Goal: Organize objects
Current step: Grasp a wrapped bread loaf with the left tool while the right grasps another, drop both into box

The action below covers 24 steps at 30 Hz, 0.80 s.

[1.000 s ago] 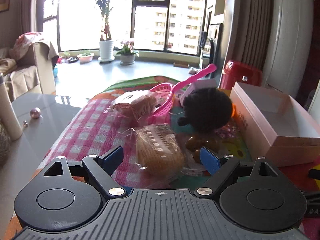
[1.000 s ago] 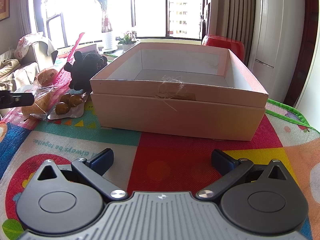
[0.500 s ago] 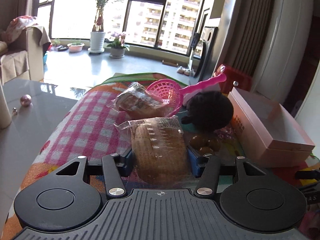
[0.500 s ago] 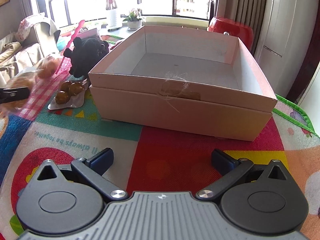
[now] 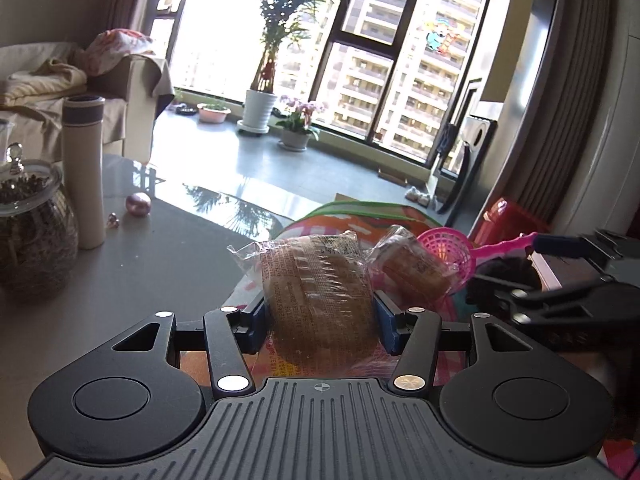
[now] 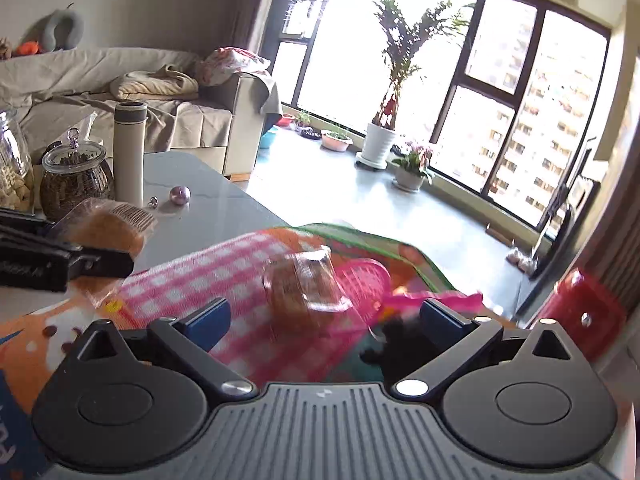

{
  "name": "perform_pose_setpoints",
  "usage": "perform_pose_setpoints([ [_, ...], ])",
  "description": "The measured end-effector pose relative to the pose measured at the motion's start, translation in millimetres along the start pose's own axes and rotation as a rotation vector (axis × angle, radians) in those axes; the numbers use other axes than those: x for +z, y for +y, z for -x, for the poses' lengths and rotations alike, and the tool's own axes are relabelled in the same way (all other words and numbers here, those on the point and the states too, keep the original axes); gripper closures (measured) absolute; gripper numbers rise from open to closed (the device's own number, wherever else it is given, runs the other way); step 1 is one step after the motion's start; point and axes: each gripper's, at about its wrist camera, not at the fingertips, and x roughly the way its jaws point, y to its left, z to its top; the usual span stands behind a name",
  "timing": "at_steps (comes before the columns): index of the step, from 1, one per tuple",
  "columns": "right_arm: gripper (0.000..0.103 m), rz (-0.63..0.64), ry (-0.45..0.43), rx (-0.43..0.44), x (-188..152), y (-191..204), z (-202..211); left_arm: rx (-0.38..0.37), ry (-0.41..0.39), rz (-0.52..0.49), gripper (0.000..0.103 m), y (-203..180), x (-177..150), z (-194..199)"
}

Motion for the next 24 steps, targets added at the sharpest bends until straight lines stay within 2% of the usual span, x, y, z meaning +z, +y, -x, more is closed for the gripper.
perform_pose_setpoints([
  [3, 0.007, 0.061, 0.014, -0.007, 17.3, 14.5, -46.8, -0.007, 0.009, 0.024, 0.045, 7.6, -2.6, -1.4],
  [5, 0.009, 0.064, 0.089, 0.001, 19.6, 17.1, -78.3, -0.012, 0.022, 0.033, 0.045, 10.0, -5.1, -2.5],
  [7, 0.023, 0.047, 0.172, -0.004, 15.8, 18.6, -104.6, -0.019, 0.037, 0.031, 0.045, 9.7, -8.3, -4.1],
  [8, 0.046, 0.033, 0.211, -0.002, 12.8, 17.4, -109.9, -0.024, 0.042, 0.028, 0.045, 9.1, -9.2, -3.7],
  [9, 0.051, 0.015, 0.240, 0.008, 10.5, 15.0, -110.6, -0.030, 0.049, 0.022, 0.045, 7.9, -10.5, -2.3],
  [12, 0.052, -0.083, 0.219, 0.049, 5.4, 1.7, -68.3, -0.056, 0.065, 0.000, 0.045, 1.2, -15.5, 3.6],
  [14, 0.052, -0.123, 0.188, 0.107, -0.4, -4.6, -22.3, -0.077, 0.081, -0.020, 0.045, -7.3, -21.4, 8.7],
  [16, 0.052, -0.131, 0.168, 0.122, -13.9, -10.3, 28.2, -0.099, 0.103, -0.040, 0.045, -19.2, -26.7, 10.5],
  [20, 0.052, -0.139, 0.163, 0.063, -63.2, -30.7, 110.6, -0.179, 0.121, -0.110, 0.045, -59.5, -33.4, 17.8],
  [24, 0.052, -0.192, 0.147, -0.025, -112.3, -60.4, 174.4, -0.303, 0.108, -0.201, 0.045, -120.1, -24.3, 23.2],
])
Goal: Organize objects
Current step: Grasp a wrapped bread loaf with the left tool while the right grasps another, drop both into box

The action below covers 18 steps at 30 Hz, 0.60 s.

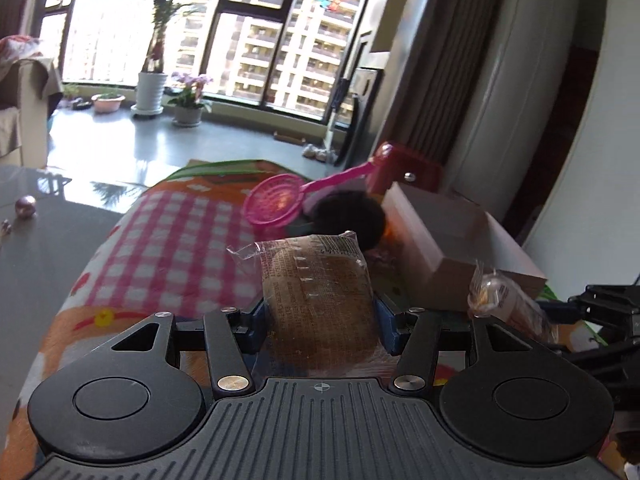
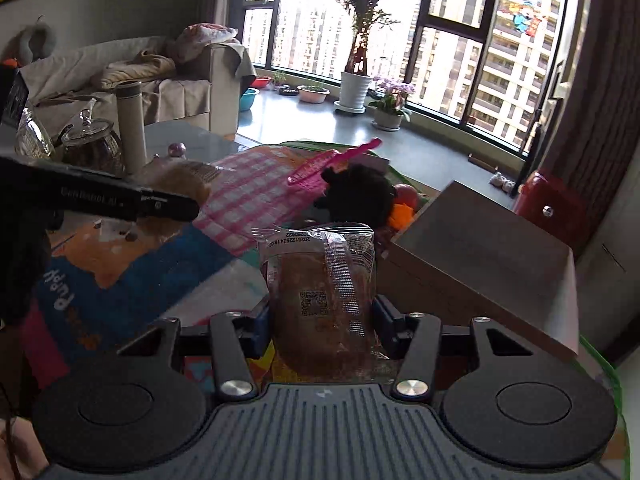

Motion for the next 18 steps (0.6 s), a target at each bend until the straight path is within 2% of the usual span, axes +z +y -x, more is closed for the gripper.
perform_pose_setpoints([
  [2, 0.052, -0.039, -0.010, -0.064, -20.5, -19.8, 19.5, -0.051, -0.020, -0.047, 0.045, -32.4, 17.9, -10.8],
  [4, 0.052, -0.076, -0.023, -0.115, -34.6, -34.0, 31.2, -0.107, -0.076, -0.085, 0.045, -64.9, 38.9, -25.6],
  [6, 0.052, -0.117, -0.033, -0.140, -43.4, -46.4, 38.4, -0.166, -0.116, -0.100, 0.044, -94.8, 60.9, -48.6],
  [8, 0.052, -0.149, -0.044, -0.161, -44.6, -52.1, 40.3, -0.232, -0.089, -0.120, 0.043, -120.2, 74.7, -86.9],
  [10, 0.052, -0.170, -0.058, -0.180, -44.4, -52.3, 38.2, -0.223, -0.033, -0.182, 0.042, -140.3, 74.5, -133.7],
  [12, 0.052, -0.185, -0.066, -0.189, -44.0, -57.4, 37.8, -0.167, 0.012, -0.206, 0.045, -146.4, 67.0, -168.8],
  [13, 0.052, -0.190, -0.073, -0.197, -43.4, -59.0, 38.9, -0.165, 0.005, -0.185, 0.045, -143.9, 65.0, -174.9],
  [18, 0.052, -0.221, -0.114, -0.222, -33.8, -74.4, 43.1, -0.182, -0.110, -0.047, 0.044, -102.9, 65.5, -143.2],
])
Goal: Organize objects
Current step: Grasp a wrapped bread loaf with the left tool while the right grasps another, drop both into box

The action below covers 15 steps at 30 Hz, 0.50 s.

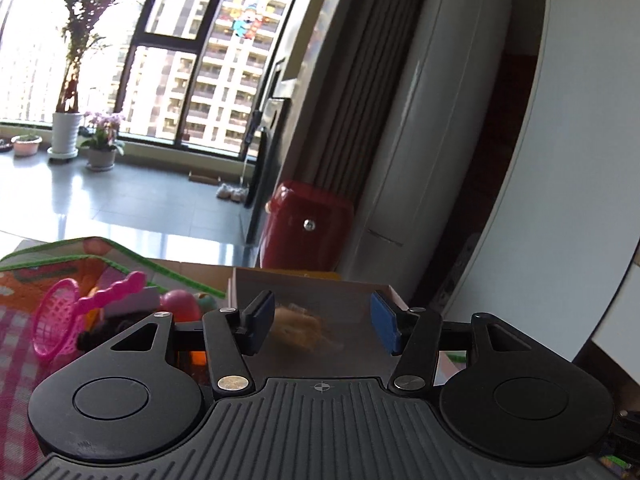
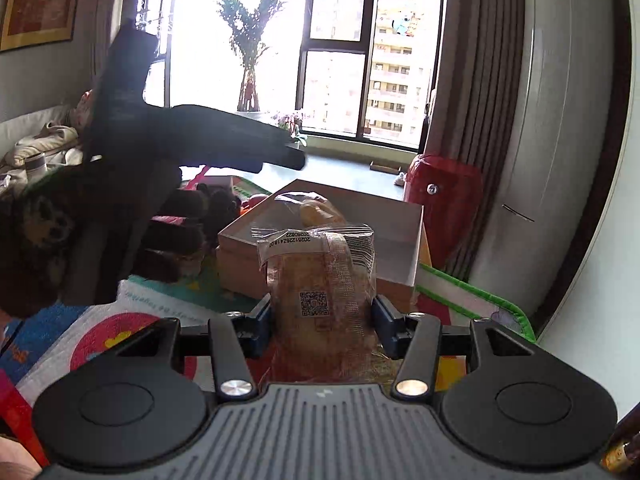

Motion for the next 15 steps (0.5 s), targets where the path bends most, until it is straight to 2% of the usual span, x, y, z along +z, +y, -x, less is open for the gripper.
perform_pose_setpoints([
  [2, 0.052, -0.011, -0.021, -0.028, 14.6, -4.8, -7.3, 0.019, 0.010, -0.009, 0.044, 12.0, -6.4, 22.7],
  [5, 0.052, -0.063, -0.058, -0.049, 49.6, -16.8, -29.9, 0.093, 0.066, -0.001, 0.044, 30.8, -24.7, 45.6],
  [6, 0.045, -0.091, -0.062, -0.050, 62.9, -20.2, -40.6, 0.116, 0.093, 0.012, 0.044, 39.2, -30.0, 51.5],
  [7, 0.033, -0.112, -0.059, -0.045, 75.0, -23.9, -52.5, 0.135, 0.111, 0.024, 0.044, 48.6, -36.0, 56.9],
  [8, 0.007, -0.124, -0.045, -0.044, 85.7, -28.6, -66.4, 0.154, 0.120, 0.032, 0.044, 56.3, -40.8, 61.1],
  [9, 0.001, -0.134, -0.046, -0.055, 92.3, -29.6, -75.0, 0.185, 0.129, 0.037, 0.044, 65.4, -45.6, 72.1],
  [11, 0.001, -0.128, -0.058, -0.096, 95.9, -27.6, -82.5, 0.236, 0.151, 0.047, 0.045, 81.7, -54.1, 86.8],
  [15, 0.000, -0.119, -0.038, -0.054, 66.8, -12.0, -75.0, 0.260, 0.194, 0.086, 0.045, 105.9, -66.1, 95.0],
])
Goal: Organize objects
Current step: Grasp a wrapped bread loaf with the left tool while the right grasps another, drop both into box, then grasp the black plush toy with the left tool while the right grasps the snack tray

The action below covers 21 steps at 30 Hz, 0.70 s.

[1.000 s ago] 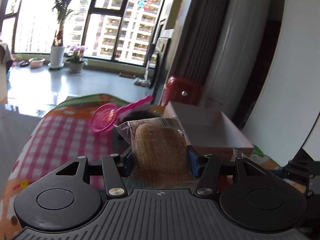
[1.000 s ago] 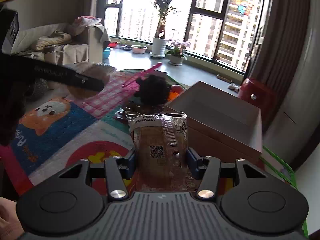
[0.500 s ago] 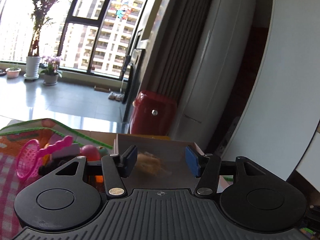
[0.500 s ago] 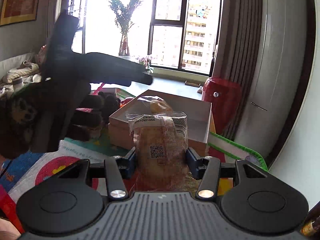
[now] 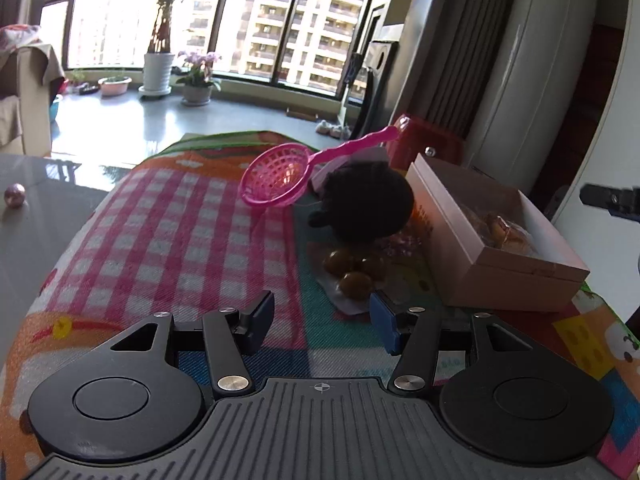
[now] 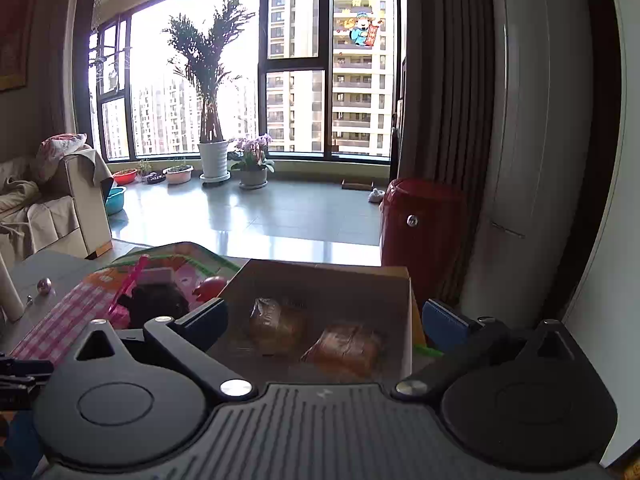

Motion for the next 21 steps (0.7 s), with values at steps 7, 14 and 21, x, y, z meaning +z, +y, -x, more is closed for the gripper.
perform_pose_setpoints([
  [7, 0.000, 0.114, 0.050, -0.014, -77.4, 32.9, 33.7, -0.059, -0.010, -0.023, 0.045, -25.4, 0.6, -9.3],
  [14, 0.000, 0.152, 0.114, -0.025, -108.8, 42.6, 11.3, -0.013, -0.087, -0.094, 0.045, -53.8, 21.4, -32.7],
  [21, 0.000, 0.148, 0.132, -0.018, -111.0, 41.1, 8.6, -0.042, -0.033, 0.131, 0.036, -35.0, 64.0, -83.6],
])
